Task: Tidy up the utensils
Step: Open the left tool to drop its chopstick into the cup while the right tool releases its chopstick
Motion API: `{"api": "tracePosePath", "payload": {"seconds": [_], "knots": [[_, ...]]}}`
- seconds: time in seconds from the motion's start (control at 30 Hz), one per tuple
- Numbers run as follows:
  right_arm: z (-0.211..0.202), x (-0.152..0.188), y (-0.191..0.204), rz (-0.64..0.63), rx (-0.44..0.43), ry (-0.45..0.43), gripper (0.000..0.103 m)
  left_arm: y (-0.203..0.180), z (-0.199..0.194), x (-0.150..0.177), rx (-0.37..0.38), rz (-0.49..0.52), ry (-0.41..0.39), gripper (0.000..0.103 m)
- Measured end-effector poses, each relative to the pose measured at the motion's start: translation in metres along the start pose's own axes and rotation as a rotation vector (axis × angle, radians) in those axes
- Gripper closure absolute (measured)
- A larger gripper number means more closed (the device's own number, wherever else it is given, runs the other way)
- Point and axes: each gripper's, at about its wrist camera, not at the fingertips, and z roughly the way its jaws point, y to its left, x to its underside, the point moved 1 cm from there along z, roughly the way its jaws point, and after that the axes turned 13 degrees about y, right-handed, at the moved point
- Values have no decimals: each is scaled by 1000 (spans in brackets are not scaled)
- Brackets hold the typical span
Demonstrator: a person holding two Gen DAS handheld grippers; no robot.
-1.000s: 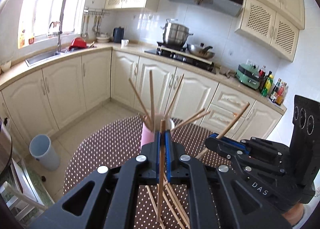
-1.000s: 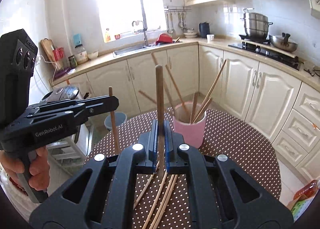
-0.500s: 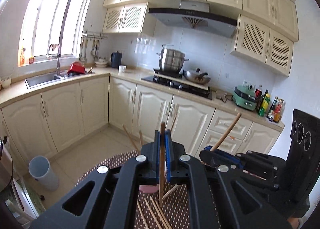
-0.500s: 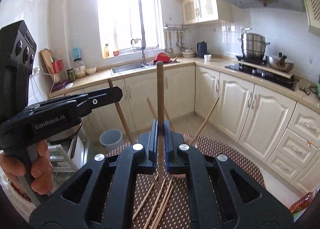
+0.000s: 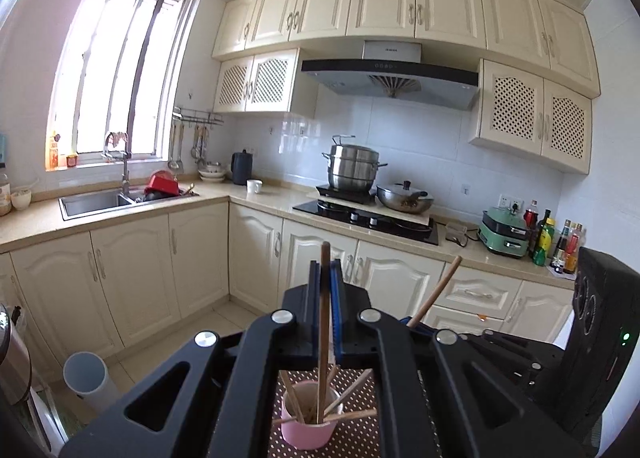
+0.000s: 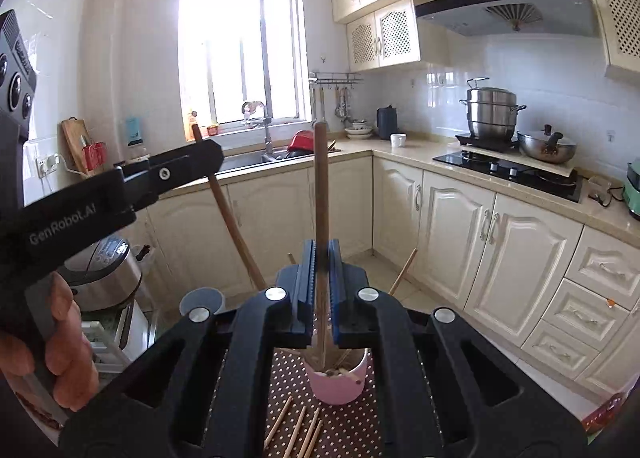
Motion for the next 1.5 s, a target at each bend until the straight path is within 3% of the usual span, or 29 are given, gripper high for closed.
{"api": "tracePosePath", "payload": {"seconds": [0.17, 0.77, 0.8, 0.87, 0.93, 1.5], "knots": [[9, 1, -9, 14, 16, -1, 97, -3, 15, 5, -7, 5, -10, 98], [36, 17, -16, 25, -1, 84, 97, -3, 72, 55, -49, 74, 177, 97], [38, 17, -16, 26, -3, 91, 97, -2, 73, 57, -50, 72, 188, 95], [40, 19, -16, 30, 0, 101, 96, 4, 73, 59, -63, 60, 197, 79], [43, 21, -18, 43, -11, 112, 96, 9, 70, 60, -60, 51, 189, 72], [52, 31, -2, 18, -4, 159, 96, 26, 29, 68, -152, 78, 112, 50]]}}
